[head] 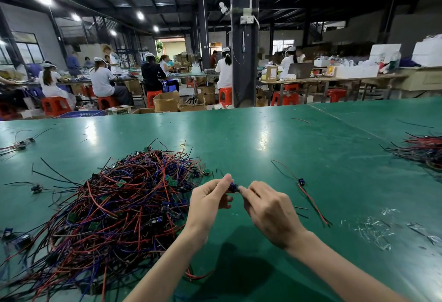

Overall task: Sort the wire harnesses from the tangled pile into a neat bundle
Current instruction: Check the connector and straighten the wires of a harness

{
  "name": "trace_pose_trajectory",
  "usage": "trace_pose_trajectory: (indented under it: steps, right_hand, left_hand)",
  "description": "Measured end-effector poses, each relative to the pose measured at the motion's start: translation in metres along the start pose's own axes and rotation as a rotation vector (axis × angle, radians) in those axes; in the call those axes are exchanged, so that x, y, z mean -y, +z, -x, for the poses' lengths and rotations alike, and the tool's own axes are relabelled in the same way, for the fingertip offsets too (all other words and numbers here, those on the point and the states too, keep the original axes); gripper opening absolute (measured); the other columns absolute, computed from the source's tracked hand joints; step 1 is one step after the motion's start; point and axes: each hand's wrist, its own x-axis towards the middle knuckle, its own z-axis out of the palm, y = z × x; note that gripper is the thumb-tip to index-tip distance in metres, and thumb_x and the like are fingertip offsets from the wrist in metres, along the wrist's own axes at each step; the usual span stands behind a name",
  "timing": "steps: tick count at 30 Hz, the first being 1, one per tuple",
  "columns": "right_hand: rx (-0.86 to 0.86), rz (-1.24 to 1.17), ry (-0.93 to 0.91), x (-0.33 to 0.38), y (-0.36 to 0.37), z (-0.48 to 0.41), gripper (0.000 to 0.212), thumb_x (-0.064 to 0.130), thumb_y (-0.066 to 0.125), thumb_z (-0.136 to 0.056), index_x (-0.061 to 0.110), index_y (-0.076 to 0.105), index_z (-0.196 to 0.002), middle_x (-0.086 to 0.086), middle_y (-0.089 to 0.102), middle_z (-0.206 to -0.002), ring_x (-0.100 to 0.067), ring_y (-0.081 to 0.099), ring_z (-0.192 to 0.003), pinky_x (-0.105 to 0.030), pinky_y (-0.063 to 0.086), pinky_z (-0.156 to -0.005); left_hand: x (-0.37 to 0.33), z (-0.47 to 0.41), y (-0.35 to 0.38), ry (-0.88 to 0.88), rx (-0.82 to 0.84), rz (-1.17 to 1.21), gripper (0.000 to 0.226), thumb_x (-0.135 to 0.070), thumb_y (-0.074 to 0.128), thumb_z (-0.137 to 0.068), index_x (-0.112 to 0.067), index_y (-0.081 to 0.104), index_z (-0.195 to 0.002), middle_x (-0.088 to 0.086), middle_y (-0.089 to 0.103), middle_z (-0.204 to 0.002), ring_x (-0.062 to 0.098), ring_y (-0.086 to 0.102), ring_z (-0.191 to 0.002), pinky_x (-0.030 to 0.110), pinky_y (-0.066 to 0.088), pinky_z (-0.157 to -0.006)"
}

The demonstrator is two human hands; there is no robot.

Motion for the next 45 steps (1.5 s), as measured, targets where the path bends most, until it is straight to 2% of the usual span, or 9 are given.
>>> trace_pose_trajectory:
  steps: [3, 7, 13, 16, 21, 26, 31, 42, 45]
  right_hand:
    - [0.059, -0.078, 0.070, 0.002, 0.000, 0.001, 0.011, 0.006, 0.069, -0.082, 0.003, 0.071, -0.093, -0.006, 0.058, -0.071, -0.024, 0.059, -0.062, -0.033, 0.048, -0.047]
    - [0.123, -0.508, 0.461, 0.008, 0.000, -0.003, 0.005, 0.012, 0.070, -0.084, 0.007, 0.071, -0.085, -0.004, 0.066, -0.077, -0.017, 0.059, -0.068, -0.027, 0.048, -0.064]
    - [0.343, -1.187, 0.979, 0.004, -0.002, -0.012, 0.010, 0.006, 0.071, -0.082, 0.010, 0.065, -0.074, 0.002, 0.063, -0.060, -0.006, 0.051, -0.052, -0.016, 0.039, -0.051]
    - [0.439, -1.355, 1.088, 0.003, -0.003, -0.012, 0.014, 0.004, 0.068, -0.083, 0.009, 0.061, -0.072, -0.002, 0.065, -0.062, -0.006, 0.049, -0.045, -0.017, 0.038, -0.043]
    - [0.539, -1.118, 0.922, -0.001, -0.002, -0.009, 0.015, 0.004, 0.070, -0.082, 0.010, 0.059, -0.074, -0.003, 0.061, -0.061, -0.006, 0.050, -0.047, -0.020, 0.041, -0.048]
    - [0.563, -0.754, 0.660, -0.004, -0.001, -0.006, 0.018, 0.018, 0.077, -0.076, 0.021, 0.062, -0.067, 0.004, 0.062, -0.063, -0.005, 0.049, -0.056, -0.018, 0.040, -0.058]
    - [0.621, -0.746, 0.596, -0.003, 0.002, -0.004, 0.011, 0.022, 0.075, -0.080, 0.013, 0.071, -0.077, 0.001, 0.066, -0.070, -0.006, 0.053, -0.060, -0.020, 0.044, -0.064]
    - [0.701, -0.747, 0.616, -0.013, 0.005, 0.000, 0.027, 0.021, 0.079, -0.075, 0.029, 0.058, -0.059, 0.014, 0.056, -0.053, 0.004, 0.045, -0.048, -0.012, 0.037, -0.055]
    - [0.727, -0.740, 0.627, -0.019, 0.006, 0.002, 0.025, 0.021, 0.080, -0.074, 0.026, 0.060, -0.060, 0.011, 0.059, -0.057, 0.004, 0.046, -0.049, -0.013, 0.039, -0.055]
  left_hand:
    - [0.001, 0.000, -0.001, -0.059, 0.016, 0.076, 0.012, -0.007, 0.061, -0.088, -0.008, 0.073, -0.084, 0.003, 0.067, -0.069, 0.009, 0.058, -0.059, 0.019, 0.053, -0.059]
    - [0.003, 0.000, -0.002, -0.118, 0.030, 0.094, 0.017, -0.001, 0.056, -0.090, -0.007, 0.071, -0.086, 0.005, 0.067, -0.073, 0.011, 0.059, -0.061, 0.019, 0.053, -0.060]
    - [0.005, -0.001, -0.005, -0.155, 0.031, 0.175, 0.006, -0.008, 0.063, -0.087, -0.012, 0.063, -0.083, 0.011, 0.071, -0.077, 0.014, 0.060, -0.061, 0.019, 0.052, -0.056]
    - [0.007, -0.003, -0.006, -0.185, 0.048, 0.188, 0.006, -0.012, 0.063, -0.086, -0.007, 0.066, -0.088, 0.011, 0.072, -0.076, 0.011, 0.063, -0.058, 0.017, 0.052, -0.056]
    - [0.012, -0.004, -0.010, -0.229, 0.078, 0.081, 0.011, -0.018, 0.067, -0.084, -0.008, 0.071, -0.087, 0.009, 0.072, -0.076, 0.006, 0.058, -0.054, 0.018, 0.051, -0.056]
    - [0.019, -0.005, -0.011, -0.189, 0.083, -0.032, 0.015, -0.017, 0.062, -0.089, -0.010, 0.072, -0.081, 0.006, 0.073, -0.076, 0.010, 0.065, -0.068, 0.020, 0.054, -0.066]
    - [0.021, -0.005, -0.011, -0.160, 0.003, -0.023, 0.014, -0.012, 0.062, -0.089, -0.006, 0.070, -0.079, 0.003, 0.069, -0.072, 0.008, 0.062, -0.066, 0.023, 0.056, -0.064]
    - [0.008, -0.021, -0.028, -0.152, -0.209, 0.134, 0.015, -0.016, 0.063, -0.089, -0.011, 0.069, -0.076, -0.003, 0.068, -0.067, 0.013, 0.061, -0.069, 0.025, 0.053, -0.060]
    - [0.006, -0.024, -0.033, -0.128, -0.247, 0.139, 0.015, -0.016, 0.061, -0.090, -0.012, 0.069, -0.077, -0.003, 0.067, -0.068, 0.009, 0.063, -0.064, 0.030, 0.055, -0.069]
